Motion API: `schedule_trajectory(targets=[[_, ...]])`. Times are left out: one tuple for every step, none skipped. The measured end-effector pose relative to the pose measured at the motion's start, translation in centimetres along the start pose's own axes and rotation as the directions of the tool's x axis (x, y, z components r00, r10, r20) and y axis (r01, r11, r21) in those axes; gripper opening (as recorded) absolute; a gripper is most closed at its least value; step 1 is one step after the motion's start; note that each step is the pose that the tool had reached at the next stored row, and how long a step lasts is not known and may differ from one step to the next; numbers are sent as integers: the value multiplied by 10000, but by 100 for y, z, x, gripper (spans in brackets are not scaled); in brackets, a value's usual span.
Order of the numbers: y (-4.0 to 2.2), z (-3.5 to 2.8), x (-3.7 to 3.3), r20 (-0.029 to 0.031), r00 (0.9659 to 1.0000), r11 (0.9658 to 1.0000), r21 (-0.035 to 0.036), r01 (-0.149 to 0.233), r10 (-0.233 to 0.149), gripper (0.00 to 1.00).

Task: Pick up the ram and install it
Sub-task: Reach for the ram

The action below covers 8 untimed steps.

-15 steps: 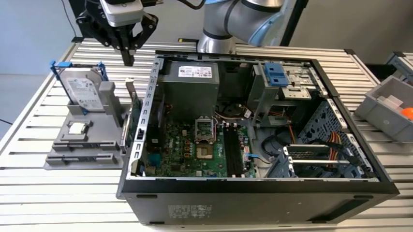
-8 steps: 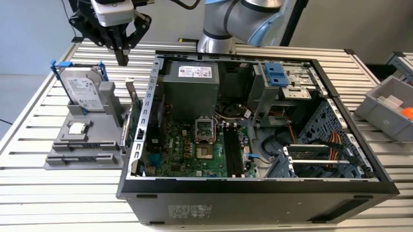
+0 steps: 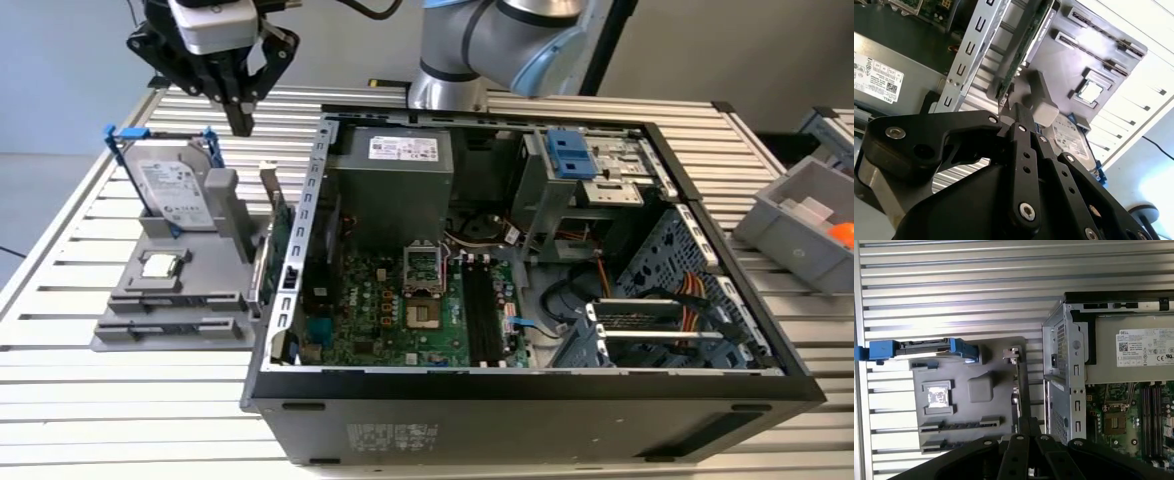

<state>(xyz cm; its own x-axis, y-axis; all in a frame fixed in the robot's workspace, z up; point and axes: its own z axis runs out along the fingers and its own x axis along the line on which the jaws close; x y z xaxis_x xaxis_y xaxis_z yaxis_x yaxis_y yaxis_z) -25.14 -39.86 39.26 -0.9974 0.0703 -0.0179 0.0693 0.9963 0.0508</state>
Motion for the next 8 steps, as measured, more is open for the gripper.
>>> schedule_trajectory(targets=[[-1,0,13,0,10000,10000,0,9,-9,0],[-2,-1,26,-1,10000,10000,0,17,-17,0],[-3,-1,37,-1,10000,10000,-1,25,-25,0],[-4,-1,50,-1,10000,10000,-1,33,-33,0],[-4,-2,61,-3,10000,10000,0,41,-41,0],[-5,-2,73,-3,10000,10000,0,47,-47,0],[-6,-2,85,-3,10000,10000,-1,56,-56,0],[-6,-2,96,-3,10000,10000,-1,63,-63,0]])
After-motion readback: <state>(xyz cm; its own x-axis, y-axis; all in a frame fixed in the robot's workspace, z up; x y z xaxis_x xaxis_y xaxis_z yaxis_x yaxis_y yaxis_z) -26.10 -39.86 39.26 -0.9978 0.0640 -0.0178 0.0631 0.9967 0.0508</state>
